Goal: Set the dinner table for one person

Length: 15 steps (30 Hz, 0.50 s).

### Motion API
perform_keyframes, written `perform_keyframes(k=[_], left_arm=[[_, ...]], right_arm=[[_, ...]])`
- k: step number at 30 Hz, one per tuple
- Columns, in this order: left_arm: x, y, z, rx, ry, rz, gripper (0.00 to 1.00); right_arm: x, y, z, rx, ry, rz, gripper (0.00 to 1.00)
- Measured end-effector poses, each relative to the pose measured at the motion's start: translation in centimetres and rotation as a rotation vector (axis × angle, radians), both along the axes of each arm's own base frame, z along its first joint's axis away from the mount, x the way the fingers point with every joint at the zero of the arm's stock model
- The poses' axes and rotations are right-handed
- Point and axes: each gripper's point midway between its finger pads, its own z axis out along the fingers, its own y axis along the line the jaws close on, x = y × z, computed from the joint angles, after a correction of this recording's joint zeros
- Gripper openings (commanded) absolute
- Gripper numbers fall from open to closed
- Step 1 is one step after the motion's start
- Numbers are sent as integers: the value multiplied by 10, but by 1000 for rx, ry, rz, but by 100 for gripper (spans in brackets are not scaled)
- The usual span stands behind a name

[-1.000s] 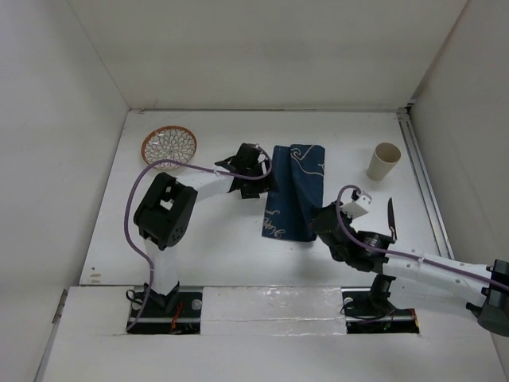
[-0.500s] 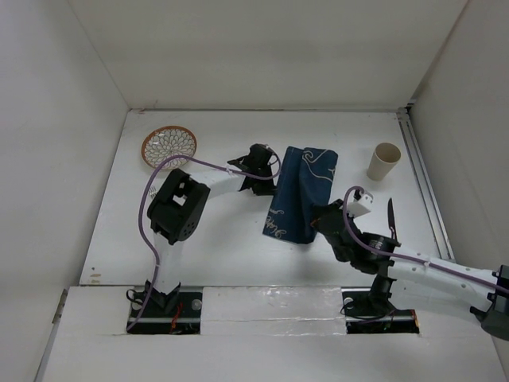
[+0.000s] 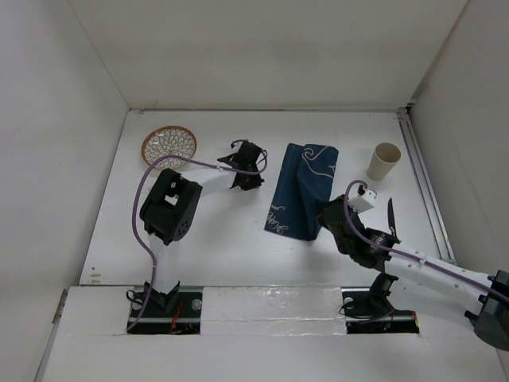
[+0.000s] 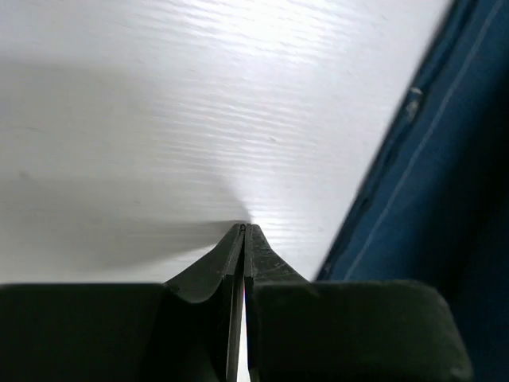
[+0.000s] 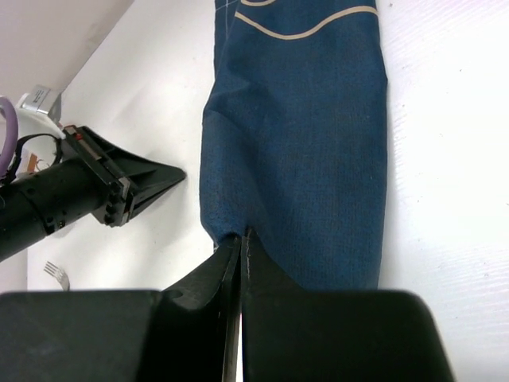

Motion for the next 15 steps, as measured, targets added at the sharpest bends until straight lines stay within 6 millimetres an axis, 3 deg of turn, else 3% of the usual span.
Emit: perform_keyframes(k=[5,7,8,11,15], left_arm=[[-3,21,2,45,-8,42,2],[-12,21,4,64,2,19,22],[-15,19,6,67,0,5,30],[-27,2,17,44,-12,-59,39],[-42,-29,33,-42,-25,-151,42]], right_arm=[[1,-3,-3,0,7,-5,3],[2,-3,-3,1,9,-7,3],[2,-3,-3,0,10,-6,3],[2,-3,-4,0,12,-4,3],[1,-2,-3,3,10,-1,3]])
